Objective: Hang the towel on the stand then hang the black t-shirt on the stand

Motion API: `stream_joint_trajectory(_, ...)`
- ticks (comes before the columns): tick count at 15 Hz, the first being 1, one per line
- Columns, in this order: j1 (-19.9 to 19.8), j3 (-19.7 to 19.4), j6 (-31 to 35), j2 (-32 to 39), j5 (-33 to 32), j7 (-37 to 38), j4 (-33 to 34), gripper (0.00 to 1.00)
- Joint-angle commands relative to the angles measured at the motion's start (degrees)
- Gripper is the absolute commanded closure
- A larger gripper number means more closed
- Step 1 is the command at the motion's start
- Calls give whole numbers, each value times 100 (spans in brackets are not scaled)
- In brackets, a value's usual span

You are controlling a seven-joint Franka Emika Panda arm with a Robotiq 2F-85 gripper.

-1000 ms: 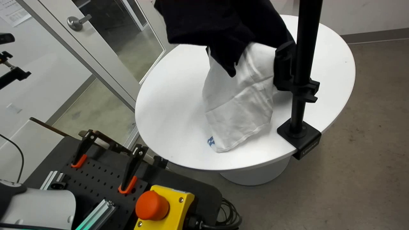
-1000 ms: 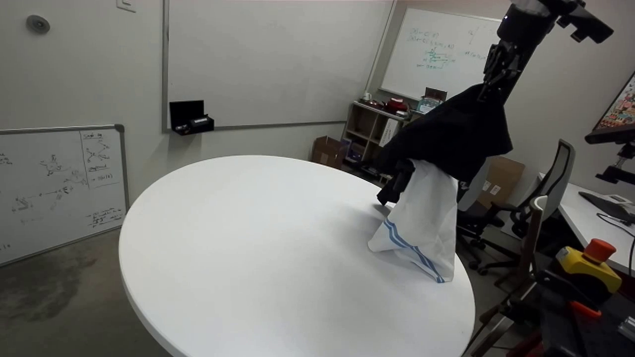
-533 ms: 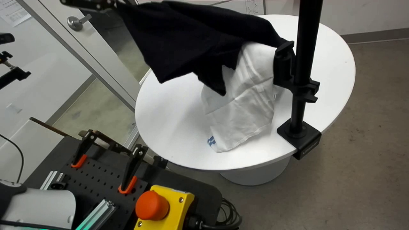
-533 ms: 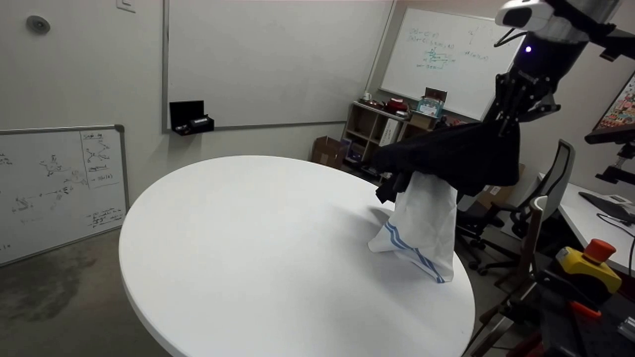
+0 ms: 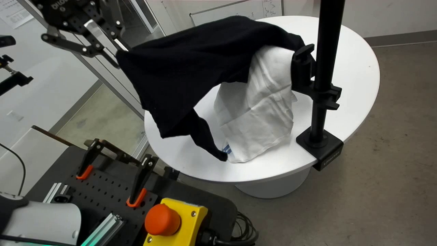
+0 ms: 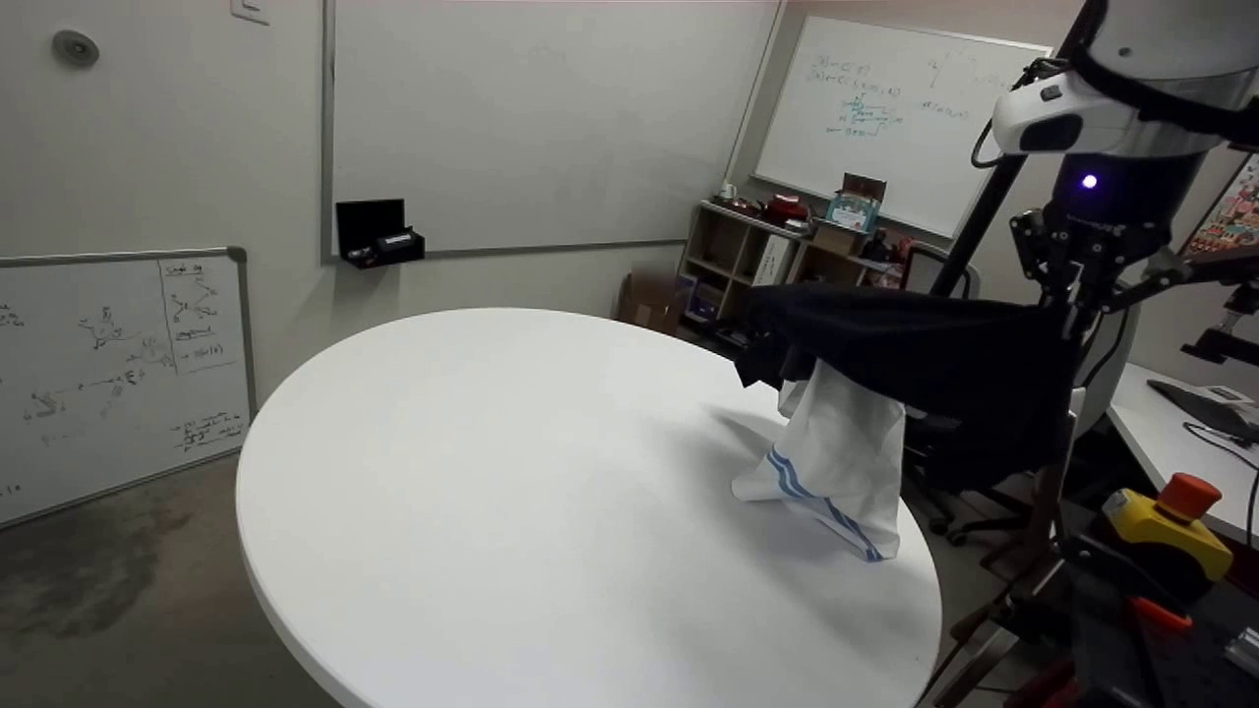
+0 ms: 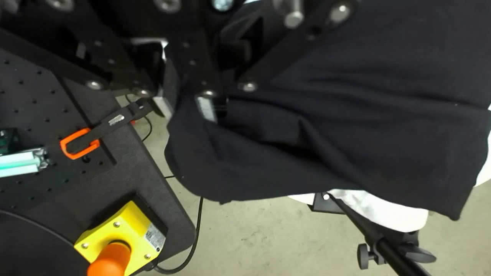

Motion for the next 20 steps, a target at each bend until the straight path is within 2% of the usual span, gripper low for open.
stream_joint_trajectory(1,97,84,-388,196,-106,-123,29,49)
stream_joint_trajectory(6,152,137,-534,429,-100,-108,79,12)
stream_joint_trajectory(8,162,136,-520,446,-72,-132,68,0)
stream_joint_trajectory(15,424,152,-206,528,309,-364,148,0)
stream_joint_trajectory(16,328,142,-275,455,141,-163,54,0)
stream_joint_trajectory(20,395,171,-244,458,221,-222,78,0)
